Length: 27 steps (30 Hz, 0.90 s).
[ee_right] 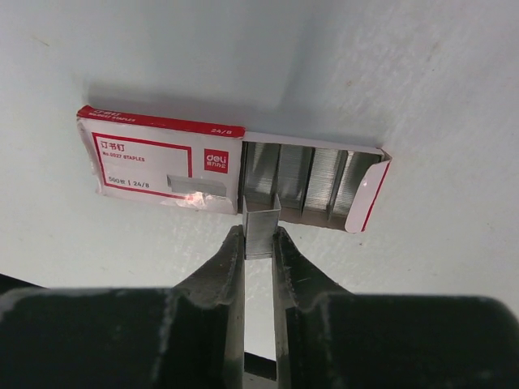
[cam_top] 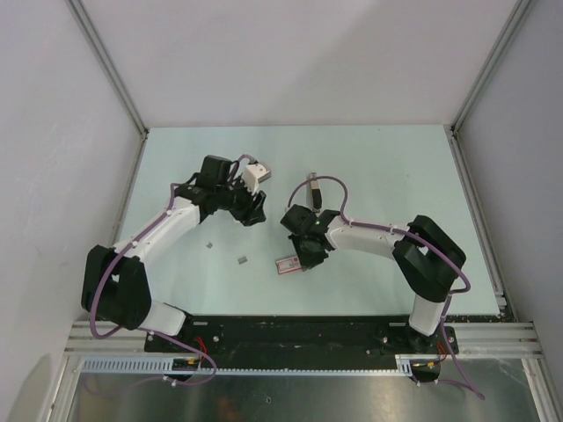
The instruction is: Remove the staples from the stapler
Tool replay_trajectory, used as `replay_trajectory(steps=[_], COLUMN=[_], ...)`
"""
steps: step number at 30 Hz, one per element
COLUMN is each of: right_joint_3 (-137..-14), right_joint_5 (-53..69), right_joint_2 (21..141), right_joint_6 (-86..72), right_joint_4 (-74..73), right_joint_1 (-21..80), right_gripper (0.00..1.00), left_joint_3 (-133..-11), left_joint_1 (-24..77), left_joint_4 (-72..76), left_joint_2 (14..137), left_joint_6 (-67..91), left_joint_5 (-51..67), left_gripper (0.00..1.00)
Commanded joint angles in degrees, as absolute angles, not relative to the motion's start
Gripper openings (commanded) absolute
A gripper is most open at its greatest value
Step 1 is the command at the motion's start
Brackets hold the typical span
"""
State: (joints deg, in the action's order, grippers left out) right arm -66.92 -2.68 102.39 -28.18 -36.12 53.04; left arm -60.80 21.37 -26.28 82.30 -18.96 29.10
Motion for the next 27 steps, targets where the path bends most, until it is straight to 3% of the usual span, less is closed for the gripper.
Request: replay_trajectory(steps=[1, 15, 22, 27], right_joint_3=[-69.1, -69.9, -70.0, -69.3], right_joint_5=[-3.7, -1.5, -2.6, -4.2], right_joint_2=[103.2, 101.5, 96.2, 92.3], right_joint_6=[-27.2, -27.2, -27.8, -27.6], right_joint_4=[-37.5, -36.5, -38.1, -41.0], right_joint_1=[53.1, 52.7, 52.2, 51.9], right_gripper=[0.16, 0.38, 0.35, 0.24], left_joint_3=[-60.6, -60.4, -60.4, -60.7], left_joint_1=[20.9, 20.7, 20.7, 20.7], left_joint_4=[-25.9, -25.9, -25.9, -25.9], left_joint_2=[79.6, 78.9, 78.7, 78.4], left_joint_6=[-19.3, -19.5, -19.5, -19.7], left_joint_5=[31.5, 32.4, 31.7, 31.5], left_gripper=[0.58, 0.59, 0.59, 0.58])
